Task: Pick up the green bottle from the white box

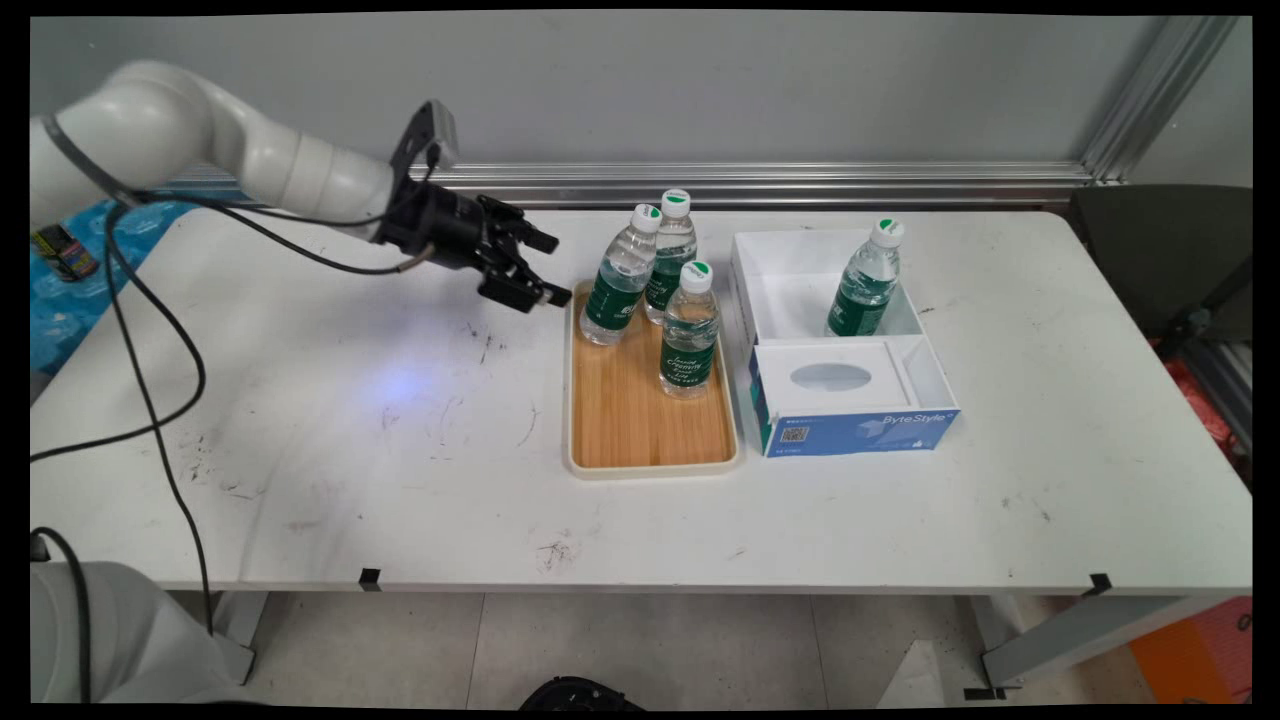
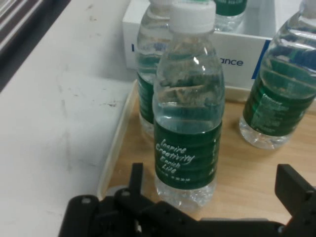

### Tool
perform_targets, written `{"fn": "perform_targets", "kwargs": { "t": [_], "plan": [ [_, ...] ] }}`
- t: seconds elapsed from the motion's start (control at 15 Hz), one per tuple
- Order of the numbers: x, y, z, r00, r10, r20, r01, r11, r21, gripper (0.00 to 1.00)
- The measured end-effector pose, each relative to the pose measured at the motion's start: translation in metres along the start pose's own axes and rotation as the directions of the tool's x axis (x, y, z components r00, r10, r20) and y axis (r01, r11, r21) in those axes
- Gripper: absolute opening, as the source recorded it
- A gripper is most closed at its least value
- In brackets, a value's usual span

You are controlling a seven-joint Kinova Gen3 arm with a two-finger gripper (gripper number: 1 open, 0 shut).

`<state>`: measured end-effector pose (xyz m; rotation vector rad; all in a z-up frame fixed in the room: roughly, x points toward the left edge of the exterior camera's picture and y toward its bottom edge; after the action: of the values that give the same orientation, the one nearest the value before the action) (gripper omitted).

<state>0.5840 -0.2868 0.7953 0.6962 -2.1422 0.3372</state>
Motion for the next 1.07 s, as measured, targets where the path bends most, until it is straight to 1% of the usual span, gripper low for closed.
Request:
{"fn": "perform_targets", "kwargs": {
  "t": [0.13,0.33,0.6,0.8,1.07],
  "plan": [
    [0.014,0.002,-0.019,1.000,0.007,0.020,-0.007,1.000,0.001,1.00],
    [0.039,0.005,-0.045,0.999,0.025,0.045,-0.025,1.000,-0.010,1.00],
    [0.076,0.003,-0.071,0.996,0.046,0.070,-0.044,0.998,-0.038,1.00],
    [0.110,-0.001,-0.084,0.994,0.073,0.078,-0.068,0.996,-0.065,1.00],
    [0.148,-0.008,-0.087,0.991,0.112,0.077,-0.105,0.990,-0.092,1.00]
  ]
}}
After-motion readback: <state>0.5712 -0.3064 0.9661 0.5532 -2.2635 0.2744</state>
